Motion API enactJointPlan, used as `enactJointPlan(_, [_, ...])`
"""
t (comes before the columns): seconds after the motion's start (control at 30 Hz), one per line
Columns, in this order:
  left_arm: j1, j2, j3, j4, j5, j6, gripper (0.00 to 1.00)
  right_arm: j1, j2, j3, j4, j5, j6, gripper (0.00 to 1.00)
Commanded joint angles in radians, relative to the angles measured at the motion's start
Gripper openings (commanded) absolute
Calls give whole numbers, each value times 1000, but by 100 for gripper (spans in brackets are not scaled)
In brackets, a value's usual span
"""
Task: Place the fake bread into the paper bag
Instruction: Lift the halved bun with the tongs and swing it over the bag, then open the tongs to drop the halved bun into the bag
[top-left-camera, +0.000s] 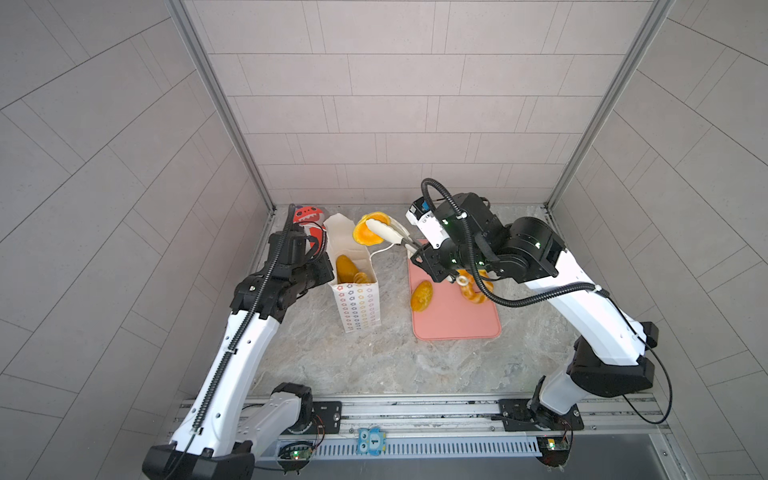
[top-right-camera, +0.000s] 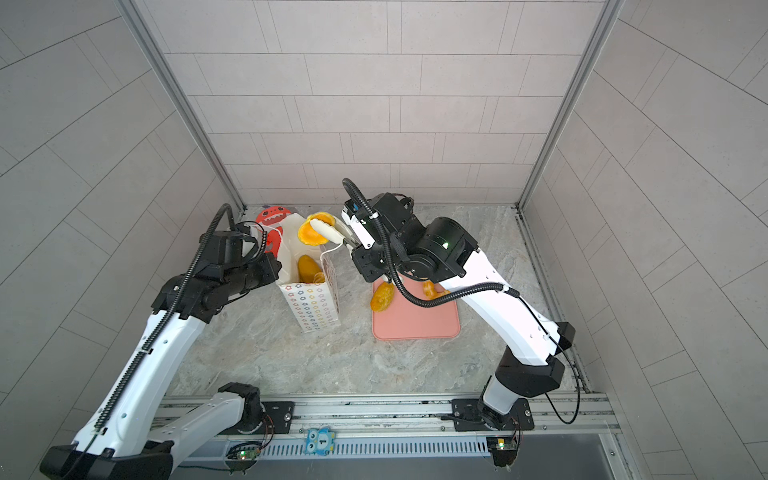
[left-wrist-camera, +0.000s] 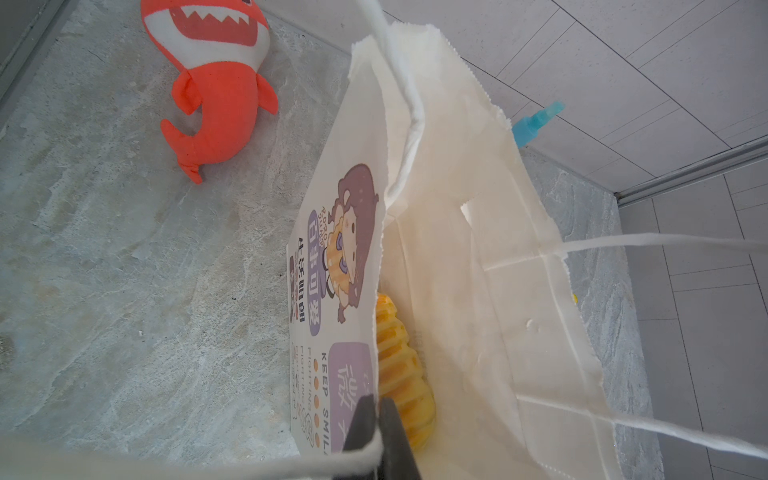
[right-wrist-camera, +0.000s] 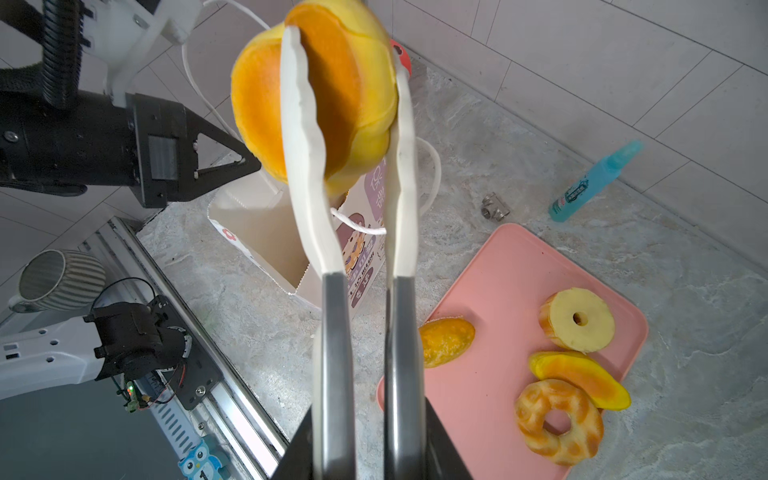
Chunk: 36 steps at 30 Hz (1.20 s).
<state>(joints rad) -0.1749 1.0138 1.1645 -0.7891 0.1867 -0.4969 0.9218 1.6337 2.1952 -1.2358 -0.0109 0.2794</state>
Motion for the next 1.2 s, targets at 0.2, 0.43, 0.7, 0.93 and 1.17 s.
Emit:
enactJointPlan(0.2, [5, -20, 7, 5, -2, -2, 6, 25, 63, 56, -14, 51, -29, 31])
enactJointPlan(0.43, [5, -22, 0, 5, -3, -3, 6, 36, 97, 74, -22, 61, -38, 31])
enactJointPlan(0.7, [5, -23, 0, 8, -2, -4, 6, 69, 154, 129, -61, 104, -54, 32])
enactJointPlan(0.93, [5, -26, -5, 7, -3, -4, 7, 74, 192, 146, -75, 114, -57, 33])
enactJointPlan(1.17, [6, -30, -11, 10, -3, -4, 6, 78, 203, 147, -75, 116, -62, 35])
